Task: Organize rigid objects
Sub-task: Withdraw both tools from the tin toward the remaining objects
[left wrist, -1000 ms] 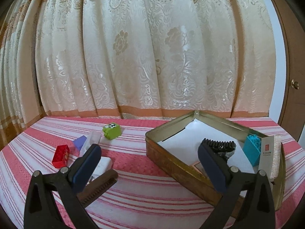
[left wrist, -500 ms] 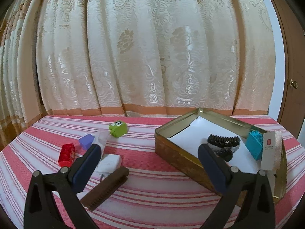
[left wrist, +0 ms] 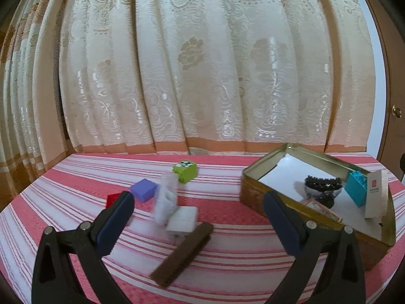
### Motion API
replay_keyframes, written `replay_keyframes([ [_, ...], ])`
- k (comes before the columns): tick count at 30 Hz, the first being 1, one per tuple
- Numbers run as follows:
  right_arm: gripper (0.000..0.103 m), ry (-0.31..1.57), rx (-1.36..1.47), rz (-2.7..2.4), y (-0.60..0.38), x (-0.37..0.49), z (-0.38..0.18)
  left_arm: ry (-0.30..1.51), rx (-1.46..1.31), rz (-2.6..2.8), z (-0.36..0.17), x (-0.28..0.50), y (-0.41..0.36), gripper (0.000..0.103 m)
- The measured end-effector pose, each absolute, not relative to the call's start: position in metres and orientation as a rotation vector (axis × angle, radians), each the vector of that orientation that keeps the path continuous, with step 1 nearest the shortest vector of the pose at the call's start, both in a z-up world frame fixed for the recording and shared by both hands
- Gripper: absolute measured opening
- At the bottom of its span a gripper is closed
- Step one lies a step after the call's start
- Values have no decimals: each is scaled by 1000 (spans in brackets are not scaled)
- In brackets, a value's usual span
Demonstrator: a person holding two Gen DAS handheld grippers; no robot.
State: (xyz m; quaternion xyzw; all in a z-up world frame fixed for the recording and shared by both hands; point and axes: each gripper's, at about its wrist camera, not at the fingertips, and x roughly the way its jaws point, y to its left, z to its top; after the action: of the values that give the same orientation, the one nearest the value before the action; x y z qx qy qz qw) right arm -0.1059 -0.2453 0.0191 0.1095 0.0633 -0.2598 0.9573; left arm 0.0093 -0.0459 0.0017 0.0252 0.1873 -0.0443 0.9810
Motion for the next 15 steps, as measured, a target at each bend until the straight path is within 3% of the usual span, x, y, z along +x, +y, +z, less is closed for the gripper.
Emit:
replay_keyframes([
  [15, 88, 252, 212, -396, -182, -62, 11, 419, 44, -30, -2, 36, 9, 103],
])
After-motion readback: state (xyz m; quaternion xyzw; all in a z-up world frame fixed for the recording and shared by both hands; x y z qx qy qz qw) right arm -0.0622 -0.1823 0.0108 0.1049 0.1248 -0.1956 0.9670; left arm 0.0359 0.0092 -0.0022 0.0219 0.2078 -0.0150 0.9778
